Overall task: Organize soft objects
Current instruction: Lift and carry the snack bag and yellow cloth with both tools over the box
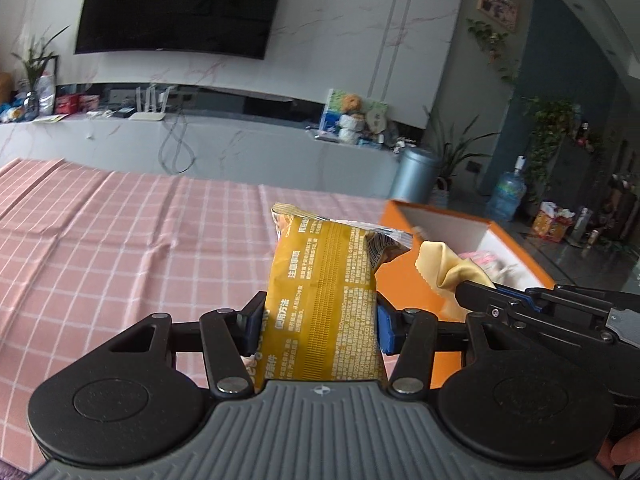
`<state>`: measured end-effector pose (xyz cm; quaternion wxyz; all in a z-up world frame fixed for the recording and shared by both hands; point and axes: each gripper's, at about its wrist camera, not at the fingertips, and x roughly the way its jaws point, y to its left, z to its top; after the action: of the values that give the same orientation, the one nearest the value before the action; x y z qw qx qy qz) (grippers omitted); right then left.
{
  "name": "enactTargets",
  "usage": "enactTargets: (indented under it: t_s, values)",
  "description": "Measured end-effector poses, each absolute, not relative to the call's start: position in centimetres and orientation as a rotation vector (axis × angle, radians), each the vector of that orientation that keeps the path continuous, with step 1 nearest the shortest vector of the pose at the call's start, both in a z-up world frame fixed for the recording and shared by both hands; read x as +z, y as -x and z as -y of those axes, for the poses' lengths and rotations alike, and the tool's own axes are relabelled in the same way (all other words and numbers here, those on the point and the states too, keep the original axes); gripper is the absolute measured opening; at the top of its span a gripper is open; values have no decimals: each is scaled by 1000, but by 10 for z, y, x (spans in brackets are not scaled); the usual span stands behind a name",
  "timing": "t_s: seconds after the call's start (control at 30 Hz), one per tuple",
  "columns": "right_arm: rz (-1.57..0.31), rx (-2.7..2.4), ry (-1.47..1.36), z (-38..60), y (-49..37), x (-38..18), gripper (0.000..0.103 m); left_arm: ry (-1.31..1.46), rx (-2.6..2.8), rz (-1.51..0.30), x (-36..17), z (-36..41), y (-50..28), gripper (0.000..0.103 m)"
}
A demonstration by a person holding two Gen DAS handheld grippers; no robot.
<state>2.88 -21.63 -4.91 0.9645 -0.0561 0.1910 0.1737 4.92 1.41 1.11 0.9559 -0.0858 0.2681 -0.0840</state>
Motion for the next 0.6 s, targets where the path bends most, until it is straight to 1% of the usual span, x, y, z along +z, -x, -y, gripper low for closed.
enactTargets:
  t_s: [0.3,0.43,0.6]
  values:
    - [-363,188,103,275,-38,-30,1,98,-351,-514,34,56,-84,60]
    - [-385,146,148,296,-47,-30,1,76,-429,-531,31,84,-100,60]
    - [-458,118,145,320,-66,-38,1,71,-488,-590,17,110,-122,60]
